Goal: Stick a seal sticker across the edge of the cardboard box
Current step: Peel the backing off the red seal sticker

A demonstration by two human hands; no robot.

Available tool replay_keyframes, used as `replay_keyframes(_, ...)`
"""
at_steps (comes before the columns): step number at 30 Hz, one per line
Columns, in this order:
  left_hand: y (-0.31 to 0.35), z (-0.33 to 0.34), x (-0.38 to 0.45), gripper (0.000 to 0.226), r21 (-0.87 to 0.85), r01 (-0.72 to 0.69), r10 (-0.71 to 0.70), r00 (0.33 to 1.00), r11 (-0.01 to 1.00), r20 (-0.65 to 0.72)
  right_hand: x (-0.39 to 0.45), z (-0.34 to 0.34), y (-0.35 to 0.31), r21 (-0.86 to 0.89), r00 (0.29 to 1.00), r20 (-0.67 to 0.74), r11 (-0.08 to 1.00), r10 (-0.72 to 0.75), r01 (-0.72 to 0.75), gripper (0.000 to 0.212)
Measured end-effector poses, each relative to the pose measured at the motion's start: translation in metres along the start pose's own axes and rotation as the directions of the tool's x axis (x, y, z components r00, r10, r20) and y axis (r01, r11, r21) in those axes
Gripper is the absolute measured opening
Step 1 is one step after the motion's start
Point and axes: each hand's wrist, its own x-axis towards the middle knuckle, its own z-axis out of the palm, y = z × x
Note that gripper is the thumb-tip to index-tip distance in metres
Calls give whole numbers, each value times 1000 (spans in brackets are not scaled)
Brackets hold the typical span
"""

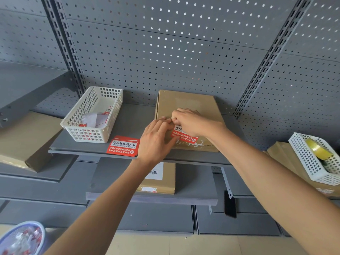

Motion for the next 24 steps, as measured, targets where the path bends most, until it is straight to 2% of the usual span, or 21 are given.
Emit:
replay_keyframes(4,6,-3,3,40,-48,84,-83,996,995,27,-2,-3,1,72,1000,-5,997,15,-14,35)
replay_keyframes(8,9,-3,3,40,-58,112,-110,993,992,36,-12,-6,9,345,994,-78,938,71,-40,10)
replay_keyframes(10,9,-3,3,38,-61,112,-110,993,992,33,-17,-6,12,412,992,-103,911,76,-27,12)
replay_keyframes(18,7,-8,6,37,-74,116,-112,992,991,53,-15,1,5,366,984,-166,931,65,1,7)
replay_keyframes(21,8,-11,10,34,-119,165,-156,984,979,84,-11,2,4,355,987,-138,934,80,-26,9)
replay_keyframes(24,12,-15,18,21,-205,232,-221,972,951,76,-7,4,3,294,990,-127,956,58,-18,7)
